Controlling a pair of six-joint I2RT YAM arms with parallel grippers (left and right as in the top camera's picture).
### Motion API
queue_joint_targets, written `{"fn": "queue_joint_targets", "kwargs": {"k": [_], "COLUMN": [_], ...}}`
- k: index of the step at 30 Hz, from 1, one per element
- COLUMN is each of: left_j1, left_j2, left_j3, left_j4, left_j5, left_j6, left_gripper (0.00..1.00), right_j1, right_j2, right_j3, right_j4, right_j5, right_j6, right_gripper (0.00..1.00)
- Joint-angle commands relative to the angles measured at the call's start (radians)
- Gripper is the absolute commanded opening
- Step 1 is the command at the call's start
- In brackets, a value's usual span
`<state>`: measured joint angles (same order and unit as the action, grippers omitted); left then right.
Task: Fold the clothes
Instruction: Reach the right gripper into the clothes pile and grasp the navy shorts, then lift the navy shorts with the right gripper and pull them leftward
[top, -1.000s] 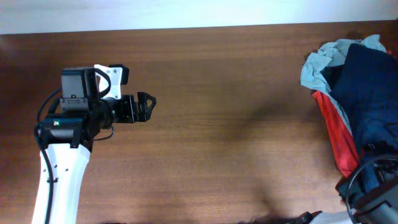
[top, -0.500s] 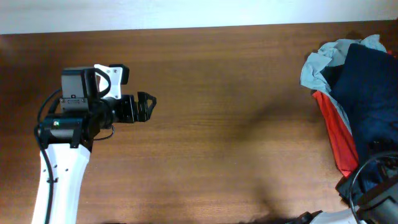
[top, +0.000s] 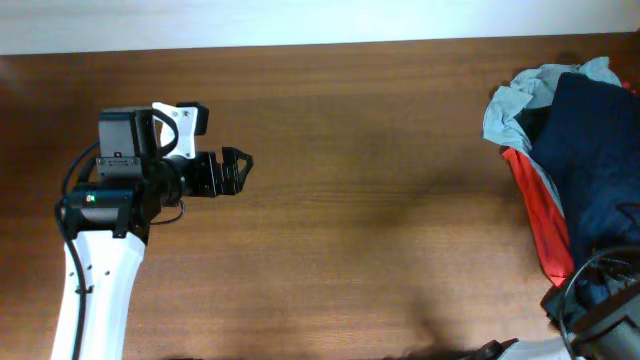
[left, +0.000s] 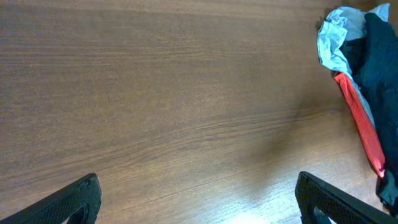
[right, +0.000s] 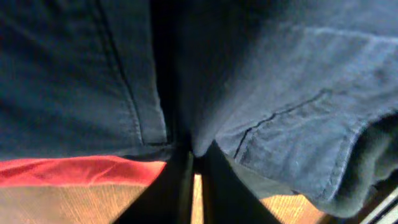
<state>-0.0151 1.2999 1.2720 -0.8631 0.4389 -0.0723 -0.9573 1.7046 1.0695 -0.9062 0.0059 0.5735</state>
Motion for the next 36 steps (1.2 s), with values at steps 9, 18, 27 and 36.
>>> {"fn": "queue_joint_targets", "kwargs": {"k": [9,18,27,36], "left_j1": [-0.005,-0.003,-0.002,-0.064], "left_j2": [-0.004,-0.004,-0.022,-0.067], "left_j3": [0.012,0.016,0.155,0.27], "left_j4": [0.022,0.022,-0.056,-0.201], "left_j5": [0.021,0.021,0.013,0.014], "left_j6": [-0.003,-0.003,0.026,0.097], "left_gripper": [0.99,0.99,0.99,0.99], "right_j1": [0.077,0.367,0.725,0.981], "right_j2": [-0.392,-0.709,-0.724,-0.682], "right_j3": [0.109,0.323,0.382,0.382], "right_j4": [-0.039,0.006,0.025,0.225], "right_j5": [-0.197,-0.354,-0.354,-0.346], "right_j6": [-0.062,-0.129,-0.173,-0.114], "right_gripper": [0.04,0.04,0.04,0.04]}}
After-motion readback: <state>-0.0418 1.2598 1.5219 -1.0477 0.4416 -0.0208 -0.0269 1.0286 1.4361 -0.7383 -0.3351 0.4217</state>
